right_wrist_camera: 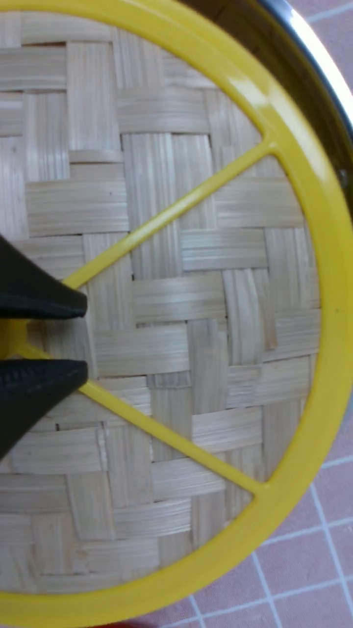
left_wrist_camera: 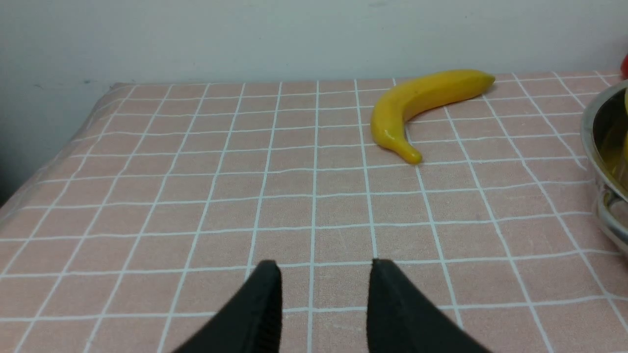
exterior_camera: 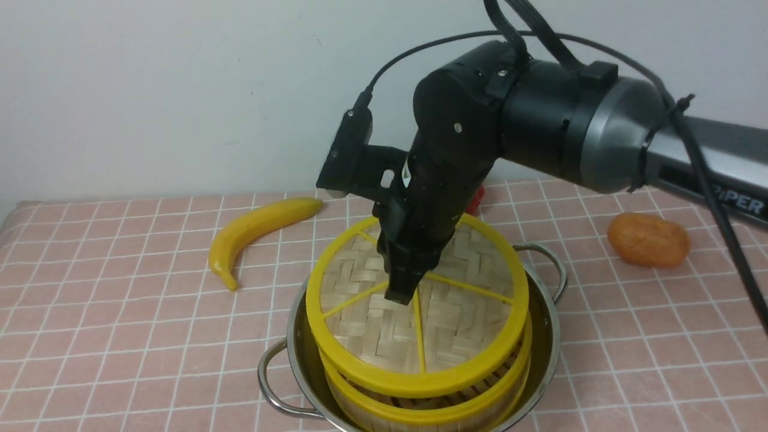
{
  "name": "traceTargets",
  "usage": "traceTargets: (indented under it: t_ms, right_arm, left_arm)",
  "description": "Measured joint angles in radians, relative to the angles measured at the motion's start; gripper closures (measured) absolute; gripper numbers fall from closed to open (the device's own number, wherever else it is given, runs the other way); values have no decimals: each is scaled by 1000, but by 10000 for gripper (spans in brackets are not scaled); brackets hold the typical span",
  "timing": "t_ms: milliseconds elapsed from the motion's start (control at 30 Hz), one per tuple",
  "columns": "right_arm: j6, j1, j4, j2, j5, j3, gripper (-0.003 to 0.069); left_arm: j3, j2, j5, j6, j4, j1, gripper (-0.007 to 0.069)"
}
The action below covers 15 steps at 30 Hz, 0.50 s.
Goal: Place the steamer in the pot on the pink tablecloth, and put the lid on the steamer.
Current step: 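Place the bamboo steamer lid onto the steamer basket in the pot with the right gripper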
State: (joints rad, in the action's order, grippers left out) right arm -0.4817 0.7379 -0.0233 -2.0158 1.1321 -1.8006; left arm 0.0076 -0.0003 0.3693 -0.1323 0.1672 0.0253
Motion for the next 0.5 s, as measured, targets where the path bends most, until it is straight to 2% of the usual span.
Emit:
traceTargets:
  t_ms: [400,433,500]
  right_arm:
    - [1,0,-1,-26,57,0,554]
    - [0,0,-13,-34,52,0,617]
    - [-7,0,-27,-39,52,-1,658]
  left_arm:
    - [0,0,0,0,0,0,382]
    - [0,0,0,0,0,0,382]
    - [0,0,0,0,0,0,382]
